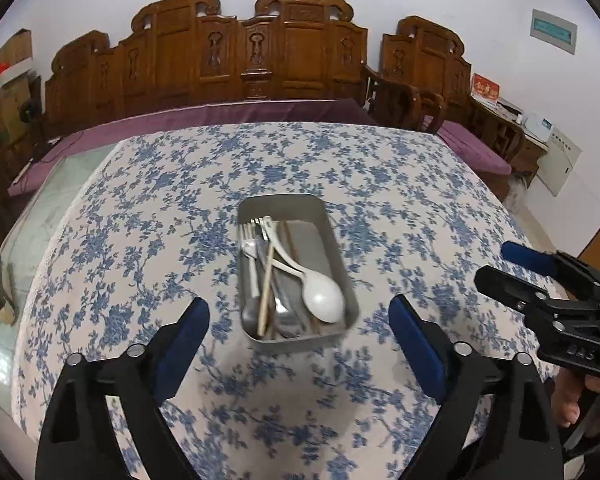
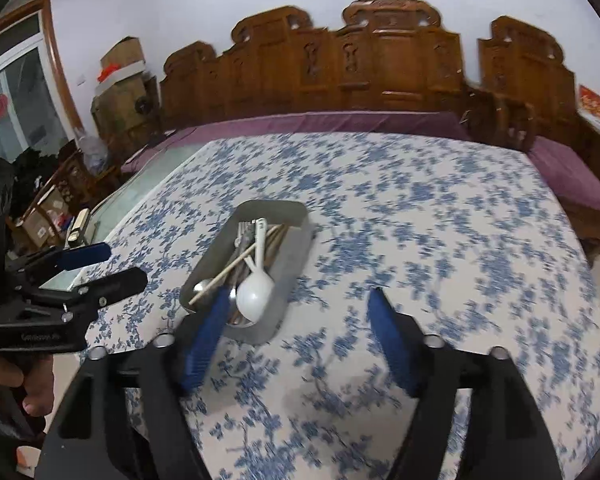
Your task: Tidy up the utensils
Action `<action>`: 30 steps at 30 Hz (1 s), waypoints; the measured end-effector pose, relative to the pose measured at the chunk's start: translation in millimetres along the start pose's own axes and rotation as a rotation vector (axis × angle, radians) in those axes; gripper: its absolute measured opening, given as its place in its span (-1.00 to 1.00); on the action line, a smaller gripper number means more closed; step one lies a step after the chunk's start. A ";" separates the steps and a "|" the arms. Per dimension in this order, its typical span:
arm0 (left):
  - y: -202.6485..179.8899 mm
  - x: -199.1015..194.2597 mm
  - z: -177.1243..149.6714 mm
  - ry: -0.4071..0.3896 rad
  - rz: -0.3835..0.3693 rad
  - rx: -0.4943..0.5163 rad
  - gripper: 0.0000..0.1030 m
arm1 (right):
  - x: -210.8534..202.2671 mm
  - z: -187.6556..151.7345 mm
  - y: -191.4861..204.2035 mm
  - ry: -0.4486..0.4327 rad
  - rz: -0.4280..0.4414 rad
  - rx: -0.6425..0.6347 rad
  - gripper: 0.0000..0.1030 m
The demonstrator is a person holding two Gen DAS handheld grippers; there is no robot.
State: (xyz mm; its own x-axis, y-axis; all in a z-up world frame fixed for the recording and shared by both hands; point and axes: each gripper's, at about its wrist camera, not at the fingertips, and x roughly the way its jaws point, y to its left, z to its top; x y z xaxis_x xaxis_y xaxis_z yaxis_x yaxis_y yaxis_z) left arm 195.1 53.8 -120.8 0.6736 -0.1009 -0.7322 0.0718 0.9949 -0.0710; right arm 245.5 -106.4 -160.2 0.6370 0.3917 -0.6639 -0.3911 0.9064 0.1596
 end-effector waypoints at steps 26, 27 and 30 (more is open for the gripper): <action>-65.0 -127.4 -1.6 -0.202 0.051 0.019 0.85 | -162.9 -13.1 -1.6 -0.266 -0.115 0.019 0.95; -66.2 -132.4 -1.0 -0.212 0.051 0.018 0.85 | -169.9 -11.7 1.1 -0.280 -0.116 0.015 0.95; -69.1 -152.5 0.7 -0.250 0.045 0.016 0.85 | -188.1 -8.3 7.9 -0.318 -0.115 0.008 0.95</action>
State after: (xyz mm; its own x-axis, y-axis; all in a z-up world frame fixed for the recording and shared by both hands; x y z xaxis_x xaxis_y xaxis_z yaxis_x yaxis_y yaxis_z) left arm 87.9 0.4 -3.8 0.8374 -0.0566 -0.5436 0.0480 0.9984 -0.0301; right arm 117.1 -174.2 -40.1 0.8527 0.3150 -0.4167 -0.2999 0.9484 0.1033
